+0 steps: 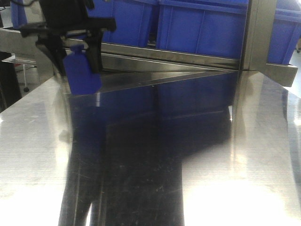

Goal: Pick and sort blue part to right shelf
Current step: 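Raise the left gripper with the part and withdraw from the table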

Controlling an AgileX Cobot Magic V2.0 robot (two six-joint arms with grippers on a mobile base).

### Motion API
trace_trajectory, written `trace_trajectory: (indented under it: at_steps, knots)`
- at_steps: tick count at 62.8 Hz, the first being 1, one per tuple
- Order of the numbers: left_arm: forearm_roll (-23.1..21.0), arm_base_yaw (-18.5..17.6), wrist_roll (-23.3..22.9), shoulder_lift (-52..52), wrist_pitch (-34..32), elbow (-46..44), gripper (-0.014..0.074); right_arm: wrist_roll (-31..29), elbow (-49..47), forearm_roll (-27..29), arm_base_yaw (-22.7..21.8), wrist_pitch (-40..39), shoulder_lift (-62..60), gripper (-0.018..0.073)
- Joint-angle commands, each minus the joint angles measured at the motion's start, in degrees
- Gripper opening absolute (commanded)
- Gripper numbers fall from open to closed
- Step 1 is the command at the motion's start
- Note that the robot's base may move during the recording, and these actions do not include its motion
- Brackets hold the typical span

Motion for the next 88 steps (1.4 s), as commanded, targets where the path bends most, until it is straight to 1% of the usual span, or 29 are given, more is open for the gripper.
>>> trace_trajectory:
  at_steps: [1, 5, 10, 11, 18, 30, 33, 39, 48, 54, 63, 71, 82, 88]
  knots:
    - [-3.0, -0.3, 5.2, -7.5, 1.8, 0.9, 0.0294, -0.3, -1.8, -0.7, -0.4, -5.8, 0.0, 0.0340]
    - [-3.1, -0.3, 7.6, -9.8, 0.4, 3.9, 0.0294, -0.3, -1.8, -0.7, -0.4, -5.8, 0.0, 0.0340]
    - [-3.1, -0.4, 9.5, -13.4, -2.3, 8.2, 0.0294, -0.3, -1.8, -0.7, -0.4, -5.8, 0.0, 0.0340]
    - [-3.1, -0.4, 10.5, -14.1, -3.1, 9.7, 0.0294, -0.3, -1.8, -0.7, -0.4, -5.8, 0.0, 0.0340]
    - [-4.0, -0.4, 11.8, -19.1, -10.6, 16.9, 0.0294, -0.3, -1.8, -0.7, -0.4, -5.8, 0.0, 0.0340]
    - [-4.2, -0.2, 11.9, -28.5, -25.0, 30.4, 0.0294, -0.3, -1.8, -0.7, -0.4, -5.8, 0.0, 0.0340]
    - [-4.2, -0.2, 11.9, -31.0, -29.8, 33.9, 0.0294, -0.3, -1.8, -0.7, -0.4, -5.8, 0.0, 0.0340]
    - [-4.2, -0.2, 11.9, -35.8, -37.4, 40.0, 0.0294, -0.3, -1.8, -0.7, -0.4, -5.8, 0.0, 0.0340]
    - [-4.7, 0.8, 11.9, -41.6, -46.3, 47.7, 0.0294, -0.3, -1.8, -0.7, -0.4, -5.8, 0.0, 0.0340]
    - [-6.5, 2.4, 11.9, -45.7, -51.3, 52.3, 0.0294, -0.3, -1.8, -0.7, -0.4, -5.8, 0.0, 0.0340]
    - [-6.9, 4.8, 11.9, -51.9, -56.7, 58.4, 0.0294, -0.3, -1.8, -0.7, -0.4, -5.8, 0.0, 0.0340]
    - [-7.0, 6.8, 11.9, -58.2, -60.0, 63.0, 0.0292, -0.3, -1.8, -0.7, -0.4, -5.8, 0.0, 0.0340]
    - [-7.0, 9.8, 11.9, -65.8, -60.5, 68.1, 0.0256, -0.3, -1.8, -0.7, -0.4, -5.8, 0.0, 0.0340]
    - [-6.3, 10.6, 11.9, -69.6, -60.6, 69.9, 0.0229, -0.3, -1.8, -0.7, -0.4, -5.8, 0.0, 0.0340]
